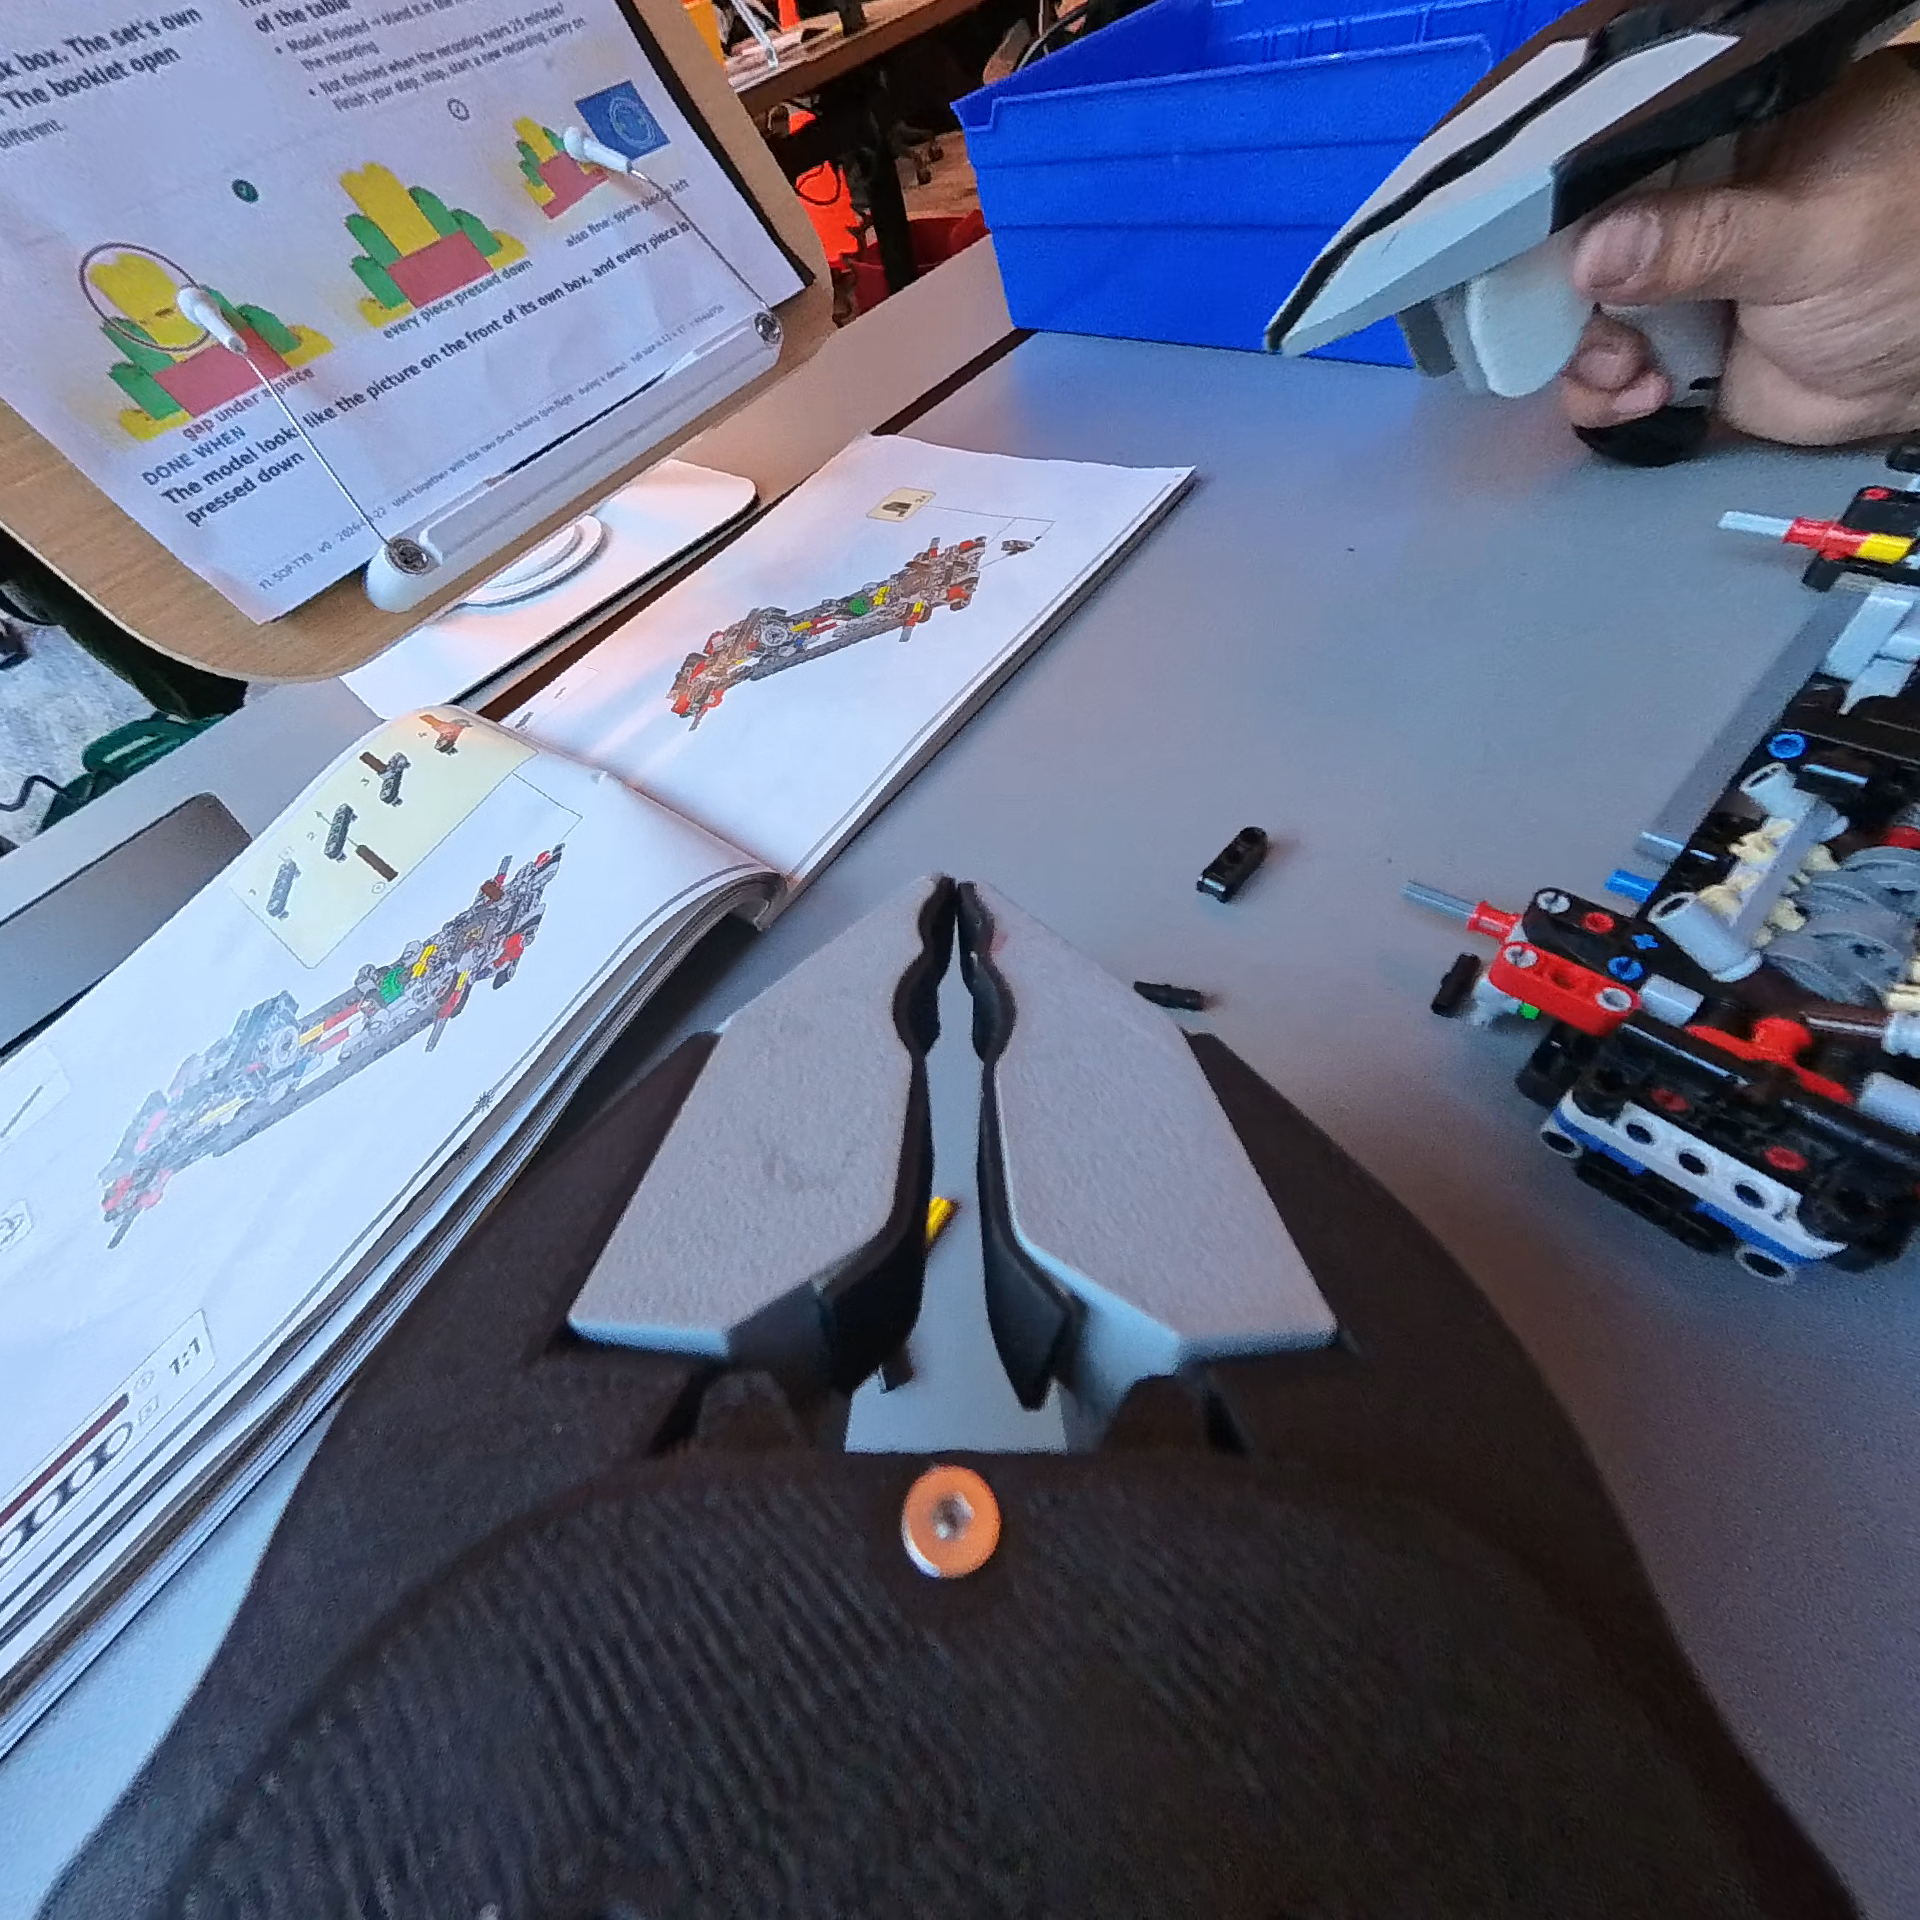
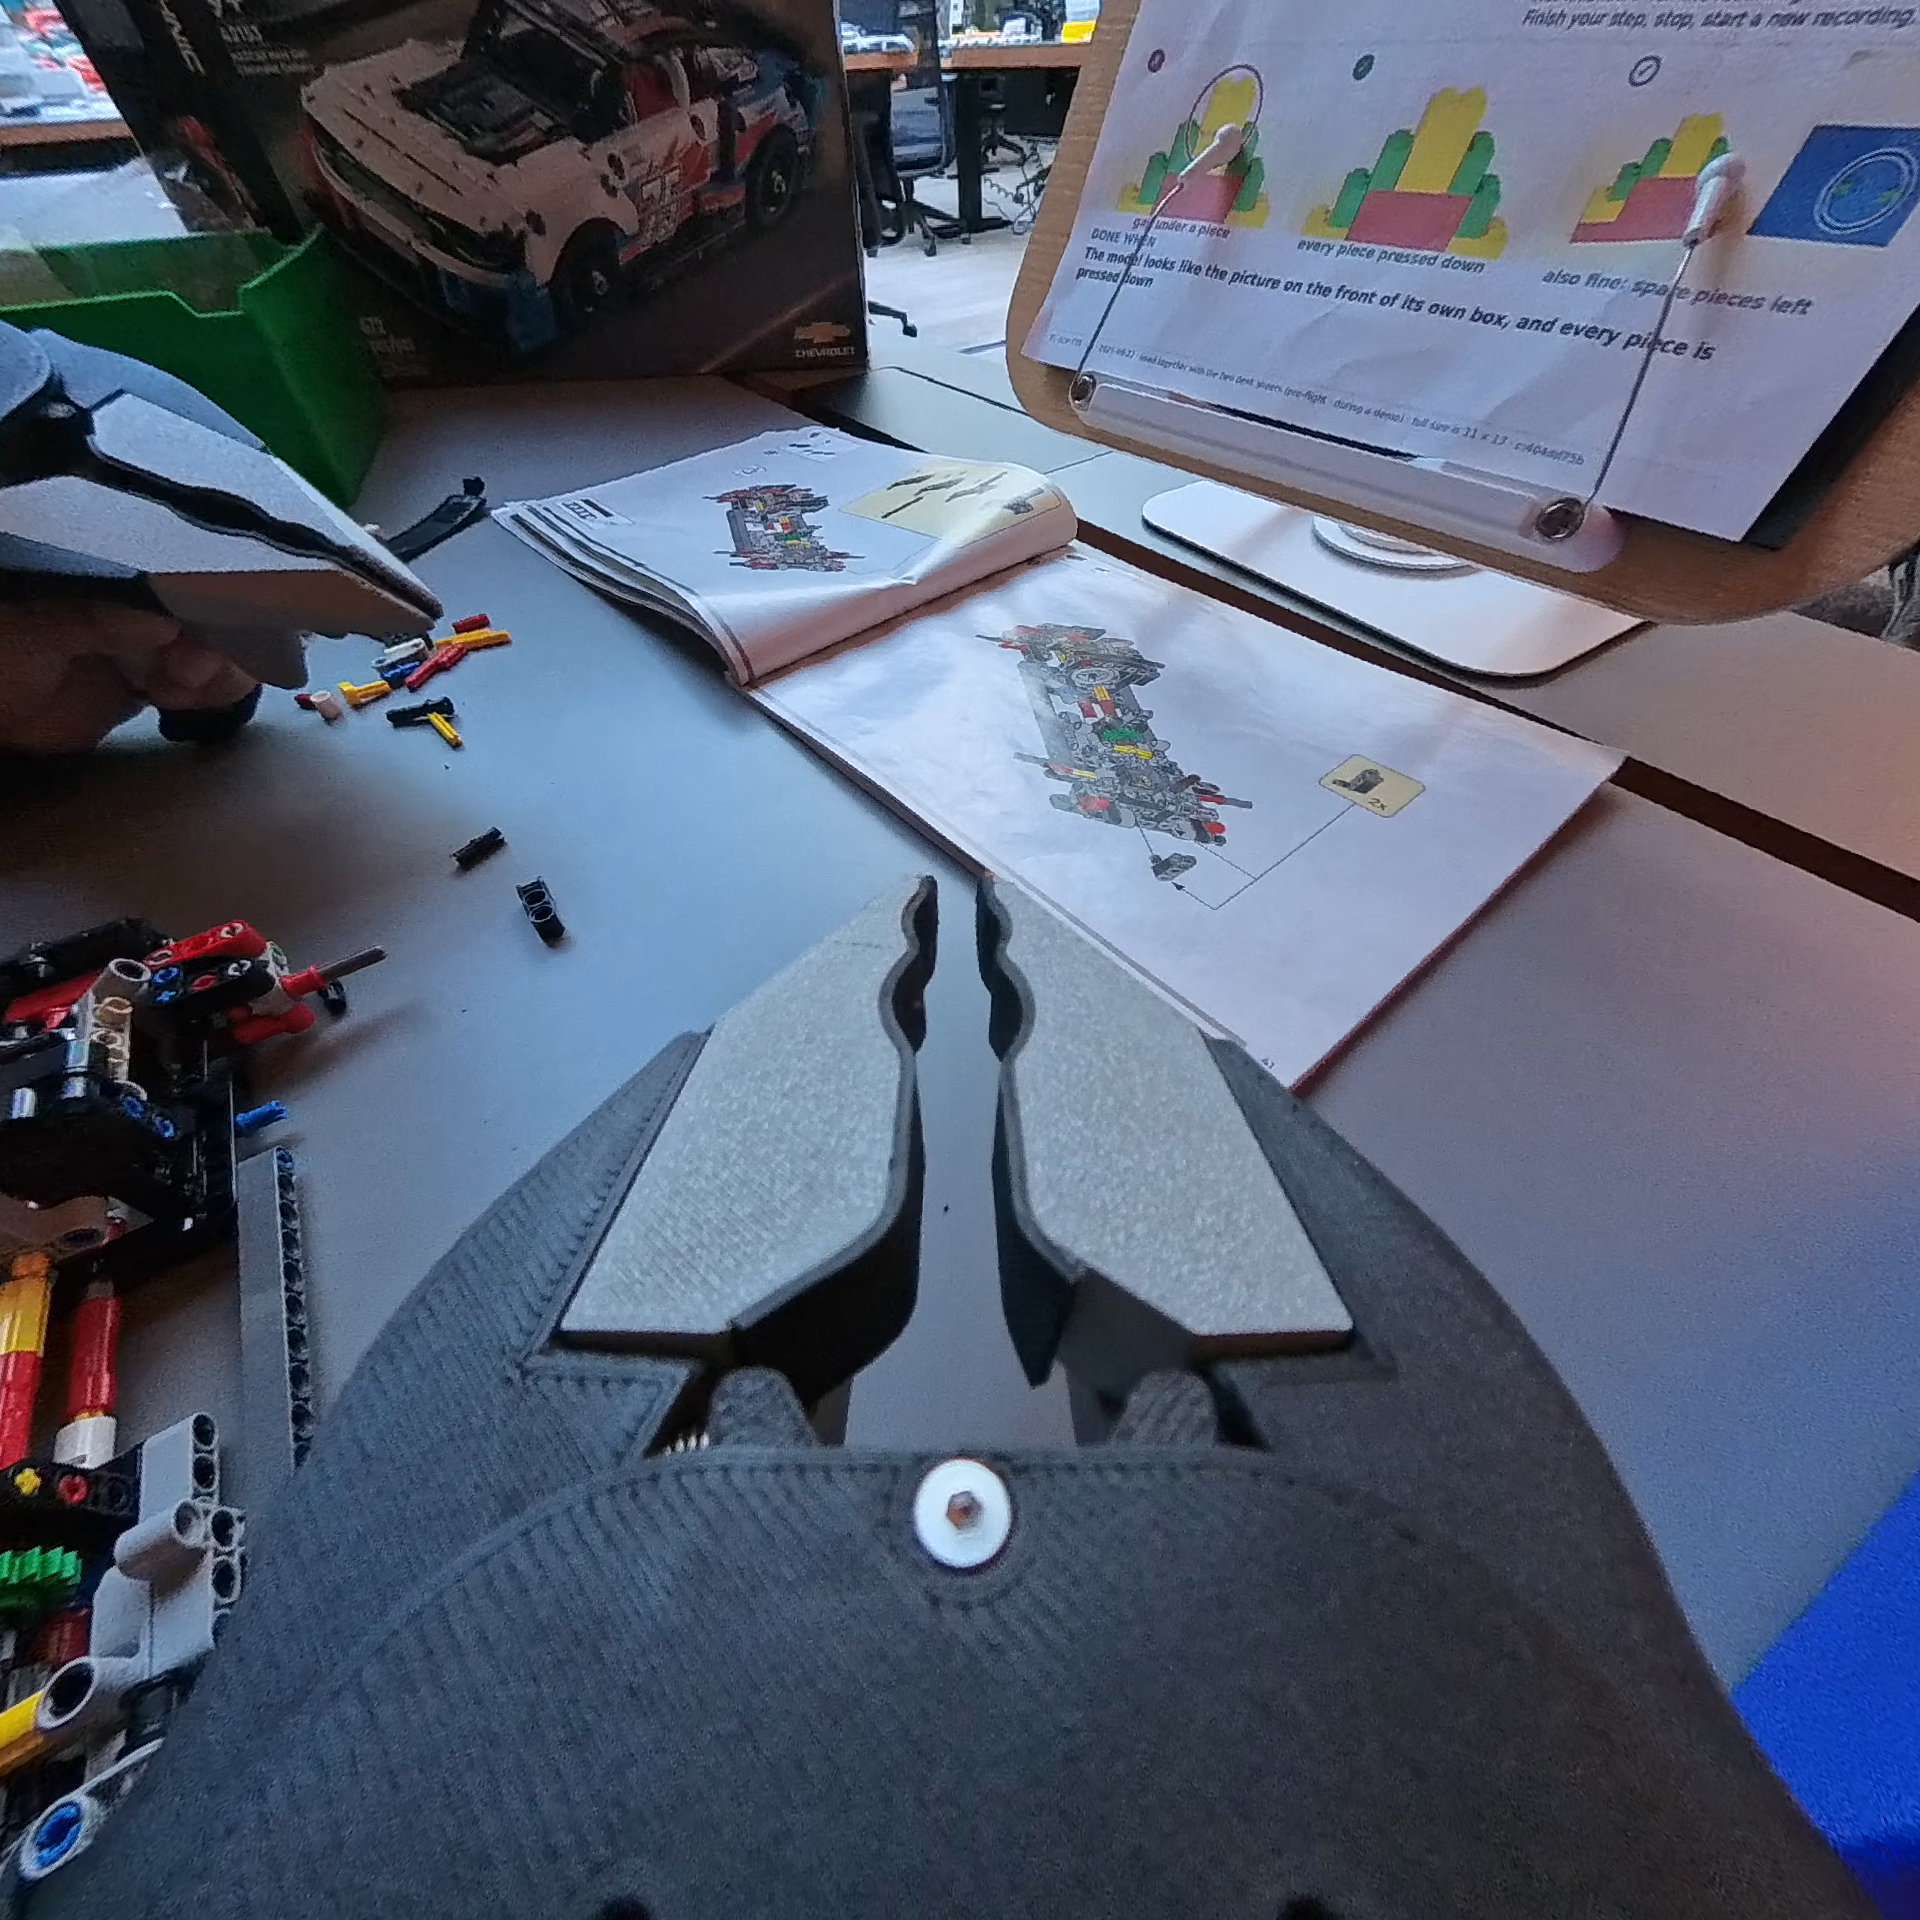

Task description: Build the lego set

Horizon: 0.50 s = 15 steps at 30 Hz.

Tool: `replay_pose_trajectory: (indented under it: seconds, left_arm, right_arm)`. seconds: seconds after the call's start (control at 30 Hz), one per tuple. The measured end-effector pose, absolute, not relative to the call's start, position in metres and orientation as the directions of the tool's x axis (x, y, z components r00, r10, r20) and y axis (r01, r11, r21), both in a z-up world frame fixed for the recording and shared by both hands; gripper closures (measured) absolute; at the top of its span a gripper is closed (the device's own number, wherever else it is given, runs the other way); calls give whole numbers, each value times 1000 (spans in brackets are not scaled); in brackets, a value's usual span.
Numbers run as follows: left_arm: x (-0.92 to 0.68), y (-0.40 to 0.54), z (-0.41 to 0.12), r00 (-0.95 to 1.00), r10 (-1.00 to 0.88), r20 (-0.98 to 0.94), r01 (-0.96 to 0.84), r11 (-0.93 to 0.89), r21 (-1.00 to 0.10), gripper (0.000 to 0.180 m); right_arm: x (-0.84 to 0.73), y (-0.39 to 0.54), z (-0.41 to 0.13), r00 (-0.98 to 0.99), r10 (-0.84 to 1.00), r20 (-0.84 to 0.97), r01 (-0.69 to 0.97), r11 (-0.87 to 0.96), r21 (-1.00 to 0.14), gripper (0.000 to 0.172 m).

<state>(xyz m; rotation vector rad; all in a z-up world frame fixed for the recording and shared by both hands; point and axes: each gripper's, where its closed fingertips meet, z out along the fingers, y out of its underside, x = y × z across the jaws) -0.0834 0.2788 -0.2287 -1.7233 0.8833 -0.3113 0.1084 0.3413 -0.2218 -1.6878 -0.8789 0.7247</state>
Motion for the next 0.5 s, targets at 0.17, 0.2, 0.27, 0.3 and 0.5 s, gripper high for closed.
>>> replay_pose_trajectory:
  seconds: [0.17, 0.2, 0.27, 0.3, 0.5]
  left_arm:
    - [-80, 277, -228, 674, -712, -199, -383, -107, -917, 180]
    - [-79, 276, -228, 671, -716, -195, -382, -107, -918, 180]
    - [-78, 276, -228, 667, -720, -192, -380, -107, -919, 180]
    - [-78, 275, -228, 665, -722, -191, -380, -108, -919, 180]
    - [-77, 273, -228, 657, -735, -166, -368, -120, -922, 180]
  right_arm:
    - [105, 343, -225, 540, 841, -34, 222, -181, -958, 169]
    - [105, 343, -225, 540, 841, -32, 224, -180, -958, 169]
    - [104, 343, -225, 539, 842, -31, 227, -180, -957, 170]
    - [104, 343, -226, 538, 842, -30, 229, -180, -957, 170]
    - [102, 342, -228, 534, 845, -23, 243, -179, -953, 171]
